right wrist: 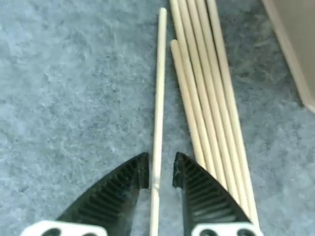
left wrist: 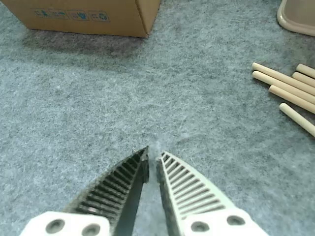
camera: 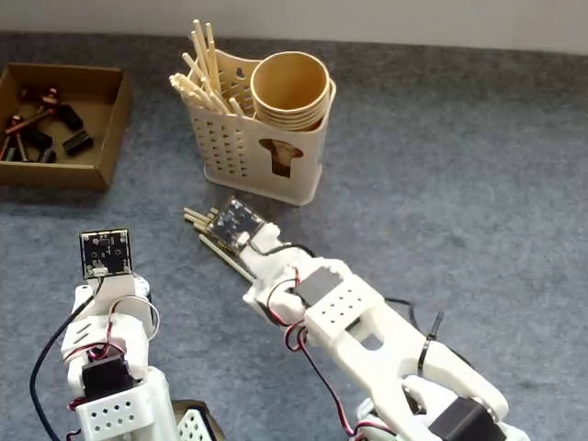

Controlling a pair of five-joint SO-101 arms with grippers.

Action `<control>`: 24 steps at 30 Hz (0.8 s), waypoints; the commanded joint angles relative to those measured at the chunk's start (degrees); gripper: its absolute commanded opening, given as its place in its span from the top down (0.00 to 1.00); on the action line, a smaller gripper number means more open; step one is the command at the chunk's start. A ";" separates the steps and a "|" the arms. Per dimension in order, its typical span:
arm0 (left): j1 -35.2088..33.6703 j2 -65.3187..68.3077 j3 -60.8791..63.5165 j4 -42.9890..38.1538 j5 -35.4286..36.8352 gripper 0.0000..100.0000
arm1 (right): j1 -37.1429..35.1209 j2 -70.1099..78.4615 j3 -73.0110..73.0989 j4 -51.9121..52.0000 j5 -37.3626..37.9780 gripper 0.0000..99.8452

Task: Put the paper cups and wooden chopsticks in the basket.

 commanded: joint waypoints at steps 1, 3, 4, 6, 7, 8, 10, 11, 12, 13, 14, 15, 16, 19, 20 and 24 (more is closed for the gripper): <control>1.01 -0.13 1.19 0.35 -0.18 0.96 | -1.10 -0.84 1.27 -4.62 -0.53 0.90; 1.01 -0.13 1.19 0.35 -0.18 0.96 | -1.01 -0.84 1.98 -5.93 -0.53 0.90; 1.01 -0.13 1.19 0.35 -0.18 0.96 | -0.92 -0.84 2.24 -6.64 -0.53 0.90; 1.01 -0.13 1.19 0.35 -0.18 0.96 | -0.92 -0.84 2.24 -6.90 -0.53 0.90; 1.01 -0.13 1.19 0.35 -0.18 0.96 | -0.92 -0.40 1.98 -6.99 -0.53 0.90; 1.01 -0.13 1.19 0.35 -0.18 0.96 | -0.92 0.75 1.89 -6.99 -0.53 0.90; 1.01 -0.13 1.19 0.35 -0.18 0.96 | -0.92 4.62 1.71 -6.99 -0.53 0.90; 1.01 -0.13 1.19 0.35 -0.18 0.96 | -0.92 6.99 1.63 -6.99 -0.53 0.90; 1.01 -0.13 1.19 0.35 -0.18 0.96 | -0.92 9.10 1.10 -6.99 -0.35 0.90; 1.01 -0.13 1.19 0.35 -0.18 0.96 | -0.92 10.95 -0.31 -6.73 -0.35 0.90; 1.01 -0.13 1.19 0.35 -0.18 0.96 | -0.92 12.18 -2.07 -6.64 -0.35 0.90; 1.01 -0.13 1.19 0.35 -0.18 0.96 | -0.92 12.79 -3.21 -6.64 -0.35 0.90; 1.01 -0.13 1.19 0.35 -0.18 0.96 | -0.84 12.97 -4.44 -6.64 -0.35 0.90; 1.01 -0.13 1.19 0.35 -0.18 0.96 | -0.31 13.49 -5.93 -6.64 -0.35 0.90; 1.01 -0.13 1.19 0.35 -0.18 0.96 | -0.22 13.58 -6.02 -6.64 -0.26 0.90; 1.01 -0.13 1.19 0.35 -0.18 0.96 | 0.66 13.67 -5.93 -6.64 -0.26 0.90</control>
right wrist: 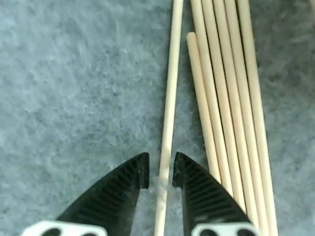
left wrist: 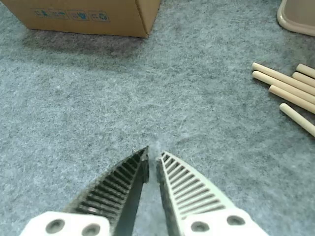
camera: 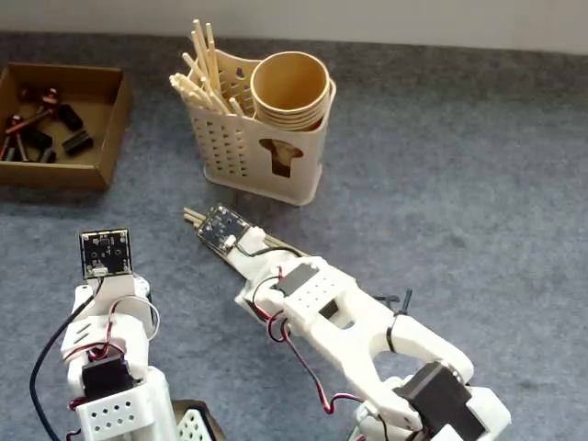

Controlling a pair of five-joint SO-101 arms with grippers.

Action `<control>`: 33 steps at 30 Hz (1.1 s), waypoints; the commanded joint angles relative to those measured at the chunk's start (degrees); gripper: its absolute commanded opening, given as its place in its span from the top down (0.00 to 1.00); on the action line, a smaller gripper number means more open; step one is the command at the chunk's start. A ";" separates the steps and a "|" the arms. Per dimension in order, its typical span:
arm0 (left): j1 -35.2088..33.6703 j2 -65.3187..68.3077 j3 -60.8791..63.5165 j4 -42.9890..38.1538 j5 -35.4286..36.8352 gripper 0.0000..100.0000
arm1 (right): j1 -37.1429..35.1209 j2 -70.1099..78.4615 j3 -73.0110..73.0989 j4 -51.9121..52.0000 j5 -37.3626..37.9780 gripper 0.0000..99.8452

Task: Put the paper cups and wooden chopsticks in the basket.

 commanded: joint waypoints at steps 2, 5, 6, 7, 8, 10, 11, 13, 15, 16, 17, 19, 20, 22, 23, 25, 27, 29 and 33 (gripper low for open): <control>1.01 -0.13 1.19 0.35 -0.18 0.96 | 1.10 -0.04 -1.89 -0.75 -0.26 0.90; 1.01 -0.13 1.19 0.35 -0.18 0.96 | 0.92 -0.04 -1.27 -0.75 -0.18 0.91; 1.01 -0.13 1.19 0.35 -0.18 0.96 | 0.84 -0.04 -1.01 -0.75 -0.18 0.91; 1.01 -0.13 1.19 0.35 -0.18 0.96 | 0.84 -0.04 -0.92 -0.75 -0.18 0.91; 1.01 -0.13 1.19 0.35 -0.18 0.96 | 0.84 -0.04 -0.75 -0.75 -0.18 0.91; 1.01 -0.13 1.19 0.35 -0.18 0.96 | 0.84 -0.04 -0.75 0.04 -0.18 0.91; 1.01 -0.13 1.19 0.35 -0.18 0.96 | 0.92 -0.04 -0.84 1.45 -0.18 0.91; 1.01 -0.13 1.19 0.35 -0.18 0.96 | 0.92 -0.04 -1.27 3.47 -0.18 0.91; 1.01 -0.13 1.19 0.35 -0.18 0.96 | 0.84 -0.04 -1.27 4.09 -0.18 0.91; 1.01 -0.13 1.19 0.35 -0.18 0.96 | 0.84 0.04 -1.27 4.09 -0.18 0.91; 1.01 -0.13 1.19 0.35 -0.18 0.96 | 0.84 0.31 -1.27 4.09 -0.18 0.91; 1.01 -0.13 1.19 0.35 -0.18 0.96 | 0.92 2.51 -1.27 4.18 -0.18 0.91; 1.01 -0.13 1.19 0.35 -0.18 0.96 | 1.01 4.26 -1.27 4.18 -0.18 0.91; 1.01 -0.13 1.19 0.35 -0.18 0.96 | 1.10 7.34 -1.45 4.35 -0.18 0.91; 1.01 -0.13 1.19 0.35 -0.18 0.96 | 1.10 8.48 -1.98 4.79 -0.18 0.91; 1.01 -0.13 1.19 0.35 -0.18 0.96 | 1.10 8.75 -5.05 8.04 -0.18 0.93; 1.01 -0.13 1.19 0.35 -0.18 0.96 | 1.10 8.84 -7.96 10.95 -0.18 0.97; 1.01 -0.13 1.19 0.35 -0.18 0.96 | 1.10 8.92 -10.15 12.18 -0.18 1.00; 1.01 -0.13 1.19 0.35 -0.18 0.96 | 1.10 8.92 -10.77 12.35 -0.35 1.00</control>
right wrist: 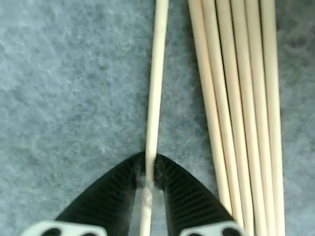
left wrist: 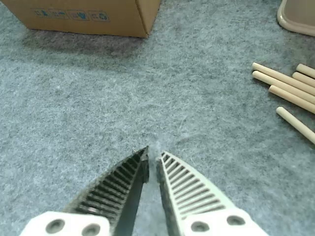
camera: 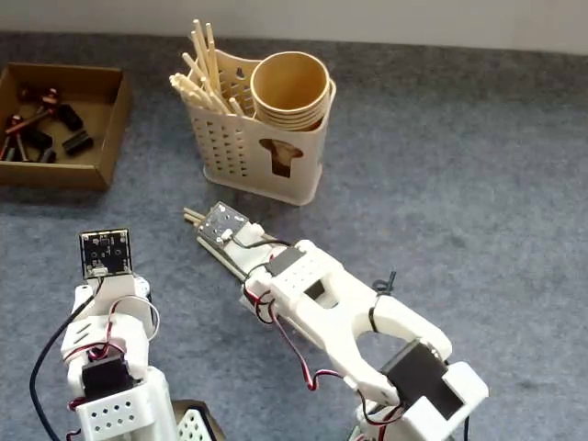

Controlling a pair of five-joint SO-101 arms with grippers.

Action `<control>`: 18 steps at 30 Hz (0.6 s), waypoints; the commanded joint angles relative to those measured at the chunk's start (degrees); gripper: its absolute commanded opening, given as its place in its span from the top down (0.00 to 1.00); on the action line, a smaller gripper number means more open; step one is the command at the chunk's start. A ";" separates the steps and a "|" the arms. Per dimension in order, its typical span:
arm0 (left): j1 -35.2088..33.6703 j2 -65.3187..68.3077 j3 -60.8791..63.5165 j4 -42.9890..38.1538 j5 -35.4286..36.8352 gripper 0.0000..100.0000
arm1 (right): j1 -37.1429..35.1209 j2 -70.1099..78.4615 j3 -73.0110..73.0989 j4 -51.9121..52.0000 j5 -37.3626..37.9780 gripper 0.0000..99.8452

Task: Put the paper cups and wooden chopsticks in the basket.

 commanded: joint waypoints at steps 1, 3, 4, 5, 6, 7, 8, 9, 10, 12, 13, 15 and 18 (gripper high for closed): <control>1.01 -0.13 1.19 0.35 -0.18 0.96 | 0.22 -0.31 -1.71 1.01 -0.44 1.00; 1.01 -0.13 1.19 0.35 -0.18 0.96 | 0.13 -0.31 -1.71 1.71 -0.44 1.00; 1.01 -0.13 1.19 0.35 -0.18 0.96 | 0.13 -0.31 -2.15 3.03 -0.44 1.00; 1.01 -0.13 1.19 0.35 -0.18 0.96 | 0.13 -0.40 -2.15 4.44 -0.44 1.00; 1.01 -0.13 1.19 0.35 -0.18 0.96 | 0.13 -0.66 -2.24 6.11 -0.44 1.00; 1.01 -0.13 1.19 0.35 -0.18 0.96 | 0.13 -1.63 -2.24 7.34 -0.44 1.00; 1.01 -0.13 1.19 0.35 -0.18 0.96 | 0.13 -2.95 -2.15 8.22 -0.44 1.00; 1.01 -0.13 1.19 0.35 -0.18 0.96 | 0.13 -4.88 -2.07 8.48 -0.44 1.00; 1.10 -0.13 1.19 0.35 -0.18 0.96 | 0.13 -6.99 -1.89 8.40 -0.44 1.00; 1.10 -0.13 1.19 0.35 -0.18 0.96 | 0.13 -10.86 -1.54 8.75 -0.44 1.00; 1.10 -0.13 1.19 0.35 -0.18 0.96 | 0.13 -12.79 -0.75 9.19 -0.53 1.00; 1.10 -0.13 1.19 0.35 -0.18 0.96 | 0.13 -16.84 1.27 9.19 -0.53 1.00; 1.10 -0.13 1.19 0.35 -0.18 0.96 | 0.22 -22.20 3.47 9.19 -0.53 1.00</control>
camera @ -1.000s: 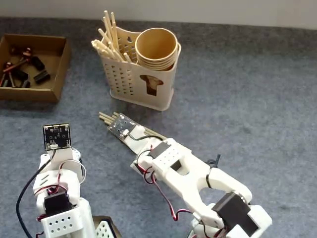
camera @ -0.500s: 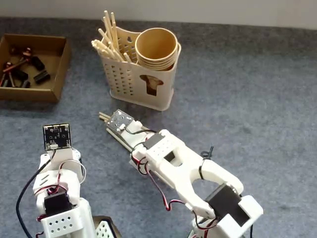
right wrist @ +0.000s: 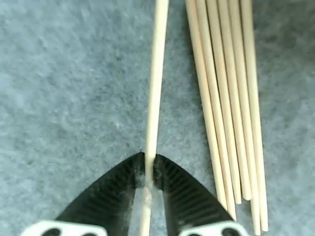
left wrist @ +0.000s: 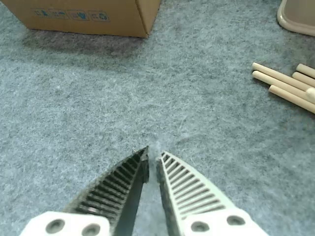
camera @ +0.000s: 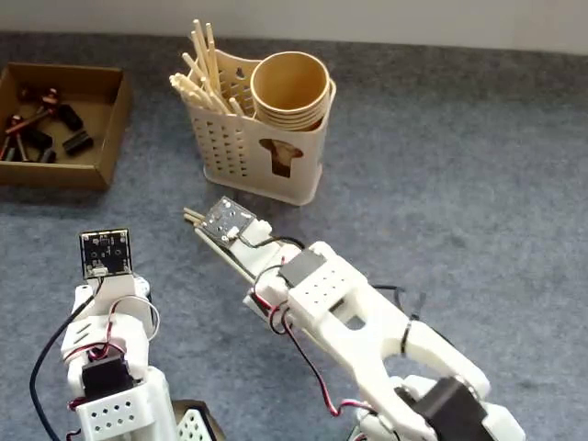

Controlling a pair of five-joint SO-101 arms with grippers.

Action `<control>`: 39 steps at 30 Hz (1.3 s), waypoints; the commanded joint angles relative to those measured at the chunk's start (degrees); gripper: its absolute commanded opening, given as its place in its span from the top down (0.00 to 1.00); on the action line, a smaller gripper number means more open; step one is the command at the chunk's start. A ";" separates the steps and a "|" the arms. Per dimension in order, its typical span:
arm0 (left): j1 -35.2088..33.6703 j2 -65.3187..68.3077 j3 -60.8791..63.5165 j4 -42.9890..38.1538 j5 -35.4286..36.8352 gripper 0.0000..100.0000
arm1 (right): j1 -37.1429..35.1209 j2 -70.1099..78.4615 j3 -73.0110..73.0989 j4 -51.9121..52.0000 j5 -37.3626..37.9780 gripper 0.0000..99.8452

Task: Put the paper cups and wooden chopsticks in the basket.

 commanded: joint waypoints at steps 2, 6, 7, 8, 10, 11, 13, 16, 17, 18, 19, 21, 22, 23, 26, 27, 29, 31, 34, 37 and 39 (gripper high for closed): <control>1.10 -0.13 1.19 0.35 -0.18 0.96 | 0.31 -9.27 2.07 0.57 -0.35 1.00; 1.10 -0.13 1.19 0.35 -0.18 0.96 | 0.31 -15.52 4.53 0.48 -0.35 1.00; 1.19 -0.13 1.19 0.35 -0.18 0.96 | 0.31 -17.10 5.05 0.48 -0.44 1.00; 1.19 -0.13 1.19 0.35 -0.18 0.96 | 0.31 -18.59 5.67 0.40 -0.44 1.00; 1.19 -0.13 1.19 0.35 -0.18 0.96 | 0.31 -21.85 6.90 0.40 -0.44 1.00; 1.27 -0.13 1.19 0.35 -0.18 0.96 | 0.31 -23.52 7.43 0.40 -0.53 1.00; 1.27 -0.13 1.19 0.35 -0.18 0.96 | 0.31 -26.59 8.40 0.31 -2.46 1.00; 1.27 -0.13 1.19 0.35 -0.18 0.96 | 0.31 -30.37 8.66 0.31 -4.66 1.00; 1.27 -0.13 1.19 0.35 -0.18 0.96 | 0.31 -31.25 8.66 0.31 -4.84 1.00; 1.27 -0.13 1.19 0.35 -0.18 0.96 | 0.48 -32.13 8.66 0.31 -4.84 1.00; 1.27 -0.13 1.19 0.35 -0.18 0.96 | 1.01 -33.01 8.66 0.31 -4.84 1.00; 1.27 -0.13 1.19 0.35 -0.18 0.96 | 1.98 -34.51 8.66 0.31 -4.84 1.00; 1.27 -0.13 1.19 0.35 -0.18 0.96 | 2.42 -35.30 8.66 0.31 -4.84 1.00; 1.27 -0.13 1.19 0.35 -0.18 0.96 | 2.77 -36.18 8.66 0.31 -4.84 1.00; 1.27 -0.13 1.19 0.35 -0.18 0.96 | 3.03 -39.08 8.75 0.57 -4.84 1.00; 1.27 -0.13 1.19 0.35 -0.18 0.96 | 3.03 -40.22 8.75 0.57 -4.84 1.00; 1.27 -0.13 1.19 0.26 -0.18 0.96 | 3.03 -42.15 8.75 0.57 -4.84 1.00; 1.27 -0.13 1.19 0.26 -0.18 0.96 | 3.21 -44.26 8.75 0.48 -4.84 1.00; 1.36 -0.13 1.19 0.26 -0.18 0.96 | 4.44 -47.60 8.66 0.31 -4.84 1.00; 1.36 -0.13 1.19 0.26 -0.18 0.96 | 4.70 -50.59 8.40 0.31 -4.84 1.00; 1.36 -0.13 1.19 0.26 -0.18 0.96 | 4.62 -51.91 8.22 0.22 -4.84 1.00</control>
